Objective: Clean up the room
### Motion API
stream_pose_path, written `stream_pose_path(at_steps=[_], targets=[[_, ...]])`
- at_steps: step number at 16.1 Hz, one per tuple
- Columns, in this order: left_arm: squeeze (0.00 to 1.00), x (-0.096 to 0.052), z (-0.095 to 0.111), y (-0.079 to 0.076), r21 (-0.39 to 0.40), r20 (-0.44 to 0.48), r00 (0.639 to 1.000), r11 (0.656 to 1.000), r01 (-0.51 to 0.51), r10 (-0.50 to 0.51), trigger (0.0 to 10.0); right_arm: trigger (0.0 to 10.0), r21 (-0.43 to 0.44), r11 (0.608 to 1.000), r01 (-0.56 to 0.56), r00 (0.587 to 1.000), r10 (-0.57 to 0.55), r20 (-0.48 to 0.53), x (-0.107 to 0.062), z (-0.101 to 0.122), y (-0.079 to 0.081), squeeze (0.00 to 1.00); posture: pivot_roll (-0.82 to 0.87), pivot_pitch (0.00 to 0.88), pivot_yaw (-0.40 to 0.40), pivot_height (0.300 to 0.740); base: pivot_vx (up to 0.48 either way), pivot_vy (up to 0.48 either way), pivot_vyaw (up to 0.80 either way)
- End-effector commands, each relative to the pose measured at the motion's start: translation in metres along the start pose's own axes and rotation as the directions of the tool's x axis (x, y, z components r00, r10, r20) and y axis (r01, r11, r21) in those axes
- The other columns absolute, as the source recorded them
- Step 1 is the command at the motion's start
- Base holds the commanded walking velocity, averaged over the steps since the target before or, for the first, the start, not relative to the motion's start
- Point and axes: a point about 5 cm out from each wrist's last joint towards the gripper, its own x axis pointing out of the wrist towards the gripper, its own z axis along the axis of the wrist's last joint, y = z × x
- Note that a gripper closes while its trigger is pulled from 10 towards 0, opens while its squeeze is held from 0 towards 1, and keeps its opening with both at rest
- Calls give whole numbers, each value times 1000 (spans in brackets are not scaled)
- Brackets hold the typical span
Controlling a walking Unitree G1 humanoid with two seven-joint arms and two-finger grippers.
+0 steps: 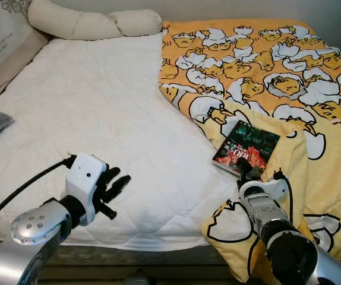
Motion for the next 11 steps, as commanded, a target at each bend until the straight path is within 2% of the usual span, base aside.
stream_pose_path(at_steps=[1, 3, 4, 5, 6, 7, 11], targets=[[0, -4, 0, -2, 7, -12, 1000, 1000, 1, -1, 10000, 10000, 27, 999, -26, 999, 25, 26, 3, 3, 9, 0, 330, 0, 60, 740, 0, 0, 0], [0, -6, -1, -4, 5, -18, 1000, 1000, 1, -1, 10000, 10000, 48, 997, -65, 997, 62, 54, 5, 8, 17, 0, 332, 0, 58, 740, 0, 0, 0], [0, -8, -1, -4, 0, -19, 1000, 1000, -1, 1, 10000, 9451, 56, 995, -87, 994, 82, 77, 6, 13, 23, 0, 333, 0, 60, 740, 0, 0, 0], [0, -8, -1, -4, 0, -19, 1000, 1000, -2, 2, 10000, 4510, 63, 993, -98, 992, 93, 89, 7, 16, 25, 0, 334, 0, 62, 740, 0, 0, 0], [0, -8, 0, -4, -1, -19, 1000, 1000, -3, 3, 10000, 4510, 68, 992, -106, 990, 99, 96, 7, 17, 27, 0, 335, 0, 64, 740, 0, 0, 0], [0, -9, 0, -4, -2, -20, 1000, 1000, -1, 1, 10000, 0, 76, 989, -129, 986, 120, 112, 9, 21, 33, 0, 339, 0, 72, 740, 0, 0, 0], [0, -8, 2, -4, 3, -14, 1000, 1000, -2, 2, 10000, 0, 78, 986, -149, 982, 139, 129, 10, 27, 40, 0, 349, 0, 64, 740, 0, 0, 0]])
